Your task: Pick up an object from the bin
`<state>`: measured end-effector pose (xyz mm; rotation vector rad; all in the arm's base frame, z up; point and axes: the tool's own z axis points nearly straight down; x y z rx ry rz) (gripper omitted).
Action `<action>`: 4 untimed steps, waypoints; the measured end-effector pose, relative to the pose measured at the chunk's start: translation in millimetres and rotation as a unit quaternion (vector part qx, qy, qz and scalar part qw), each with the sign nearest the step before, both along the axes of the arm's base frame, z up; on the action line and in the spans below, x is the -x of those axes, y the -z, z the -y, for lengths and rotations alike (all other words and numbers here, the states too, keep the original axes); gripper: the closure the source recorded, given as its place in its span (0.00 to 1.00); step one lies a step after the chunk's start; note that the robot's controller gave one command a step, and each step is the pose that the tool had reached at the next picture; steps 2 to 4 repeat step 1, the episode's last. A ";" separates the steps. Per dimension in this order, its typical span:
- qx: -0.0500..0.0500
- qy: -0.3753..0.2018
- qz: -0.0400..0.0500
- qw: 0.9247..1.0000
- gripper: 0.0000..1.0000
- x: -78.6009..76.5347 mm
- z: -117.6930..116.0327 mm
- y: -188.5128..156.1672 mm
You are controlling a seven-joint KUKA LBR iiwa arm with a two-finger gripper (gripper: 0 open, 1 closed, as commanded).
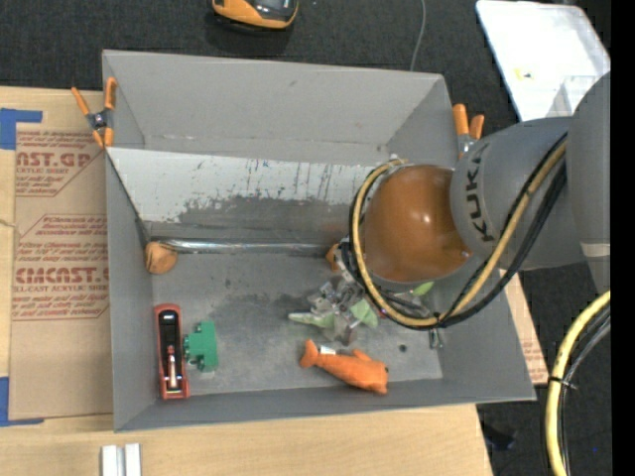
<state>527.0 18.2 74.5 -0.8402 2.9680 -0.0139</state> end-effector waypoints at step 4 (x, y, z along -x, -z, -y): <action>-0.008 0.068 0.002 0.998 1.00 15.2 10.6 -1.1</action>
Offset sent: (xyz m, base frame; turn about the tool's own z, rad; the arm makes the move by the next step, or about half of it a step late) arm 0.0151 -0.0025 0.0249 -0.2715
